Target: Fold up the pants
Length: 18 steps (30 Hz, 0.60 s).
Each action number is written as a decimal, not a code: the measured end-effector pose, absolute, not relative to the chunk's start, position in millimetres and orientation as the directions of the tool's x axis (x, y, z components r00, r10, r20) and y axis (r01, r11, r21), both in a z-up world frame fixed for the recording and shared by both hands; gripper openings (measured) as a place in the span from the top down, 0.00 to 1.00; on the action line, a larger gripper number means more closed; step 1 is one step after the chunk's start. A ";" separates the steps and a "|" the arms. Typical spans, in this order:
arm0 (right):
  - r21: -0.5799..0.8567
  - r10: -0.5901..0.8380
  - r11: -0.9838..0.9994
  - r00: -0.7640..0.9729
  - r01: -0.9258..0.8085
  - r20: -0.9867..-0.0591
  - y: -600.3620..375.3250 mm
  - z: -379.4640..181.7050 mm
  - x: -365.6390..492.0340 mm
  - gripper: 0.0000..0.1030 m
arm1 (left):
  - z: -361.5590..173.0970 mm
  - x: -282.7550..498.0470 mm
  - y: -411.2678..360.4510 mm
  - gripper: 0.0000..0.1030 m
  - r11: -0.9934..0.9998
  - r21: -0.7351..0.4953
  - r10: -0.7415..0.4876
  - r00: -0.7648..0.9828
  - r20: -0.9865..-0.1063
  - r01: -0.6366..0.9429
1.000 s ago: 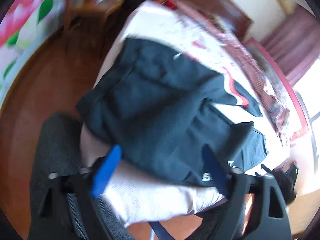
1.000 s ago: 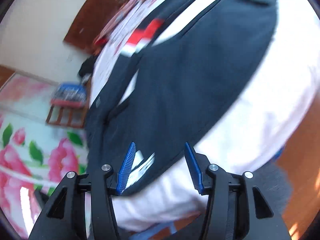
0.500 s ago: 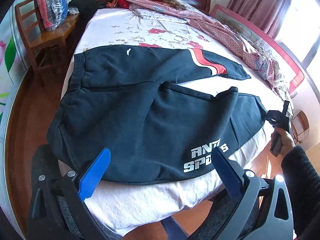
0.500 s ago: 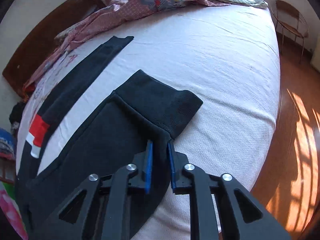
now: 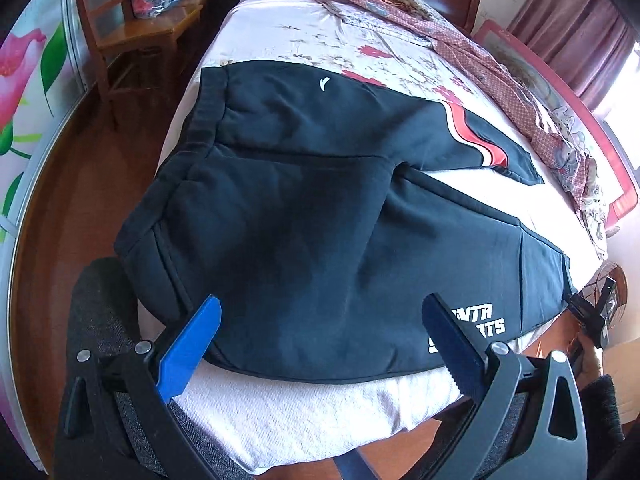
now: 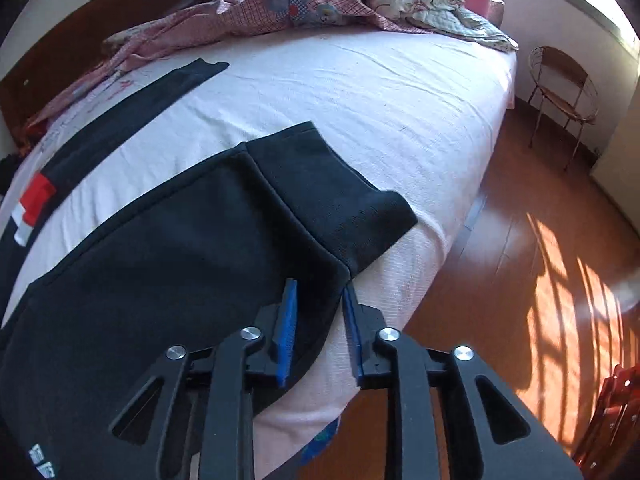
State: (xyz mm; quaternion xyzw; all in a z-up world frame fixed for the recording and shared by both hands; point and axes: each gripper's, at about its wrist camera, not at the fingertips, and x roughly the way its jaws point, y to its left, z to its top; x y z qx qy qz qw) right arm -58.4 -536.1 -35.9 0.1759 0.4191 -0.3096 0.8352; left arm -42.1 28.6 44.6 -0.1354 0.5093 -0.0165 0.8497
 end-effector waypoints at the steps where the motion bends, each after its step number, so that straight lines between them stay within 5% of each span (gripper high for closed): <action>1: 0.044 -0.405 0.724 0.477 0.688 -0.780 -532.0 -22.9 -64.8 0.72 | 45.9 -42.8 32.0 0.02 0.964 -0.241 -0.155 0.491 -0.857 -0.116; 3: 0.073 -0.417 0.750 0.556 0.657 -0.719 -508.2 2.7 -67.7 0.72 | 49.6 -42.8 41.9 0.02 0.965 -0.233 -0.136 0.526 -0.840 -0.122; 9: 0.249 0.071 0.957 0.716 0.146 -0.694 -361.4 5.3 5.8 0.72 | 55.3 -19.6 62.5 0.02 0.977 -0.192 -0.105 0.582 -0.806 -0.089; 12: 0.088 0.059 0.996 0.561 0.025 -0.825 -281.7 -44.4 46.6 0.72 | 60.0 -2.1 73.4 0.02 0.993 -0.106 -0.055 0.595 -0.802 -0.051; 14: -0.039 -0.065 0.998 0.609 0.055 -0.791 -260.6 -43.7 46.0 0.69 | 59.8 9.9 86.9 0.02 0.999 -0.044 -0.022 0.597 -0.802 -0.023; 18: 0.151 0.063 0.983 0.580 0.105 -0.812 -272.2 -25.1 38.4 0.69 | 61.7 47.8 124.1 0.02 0.997 0.055 0.009 0.627 -0.779 0.055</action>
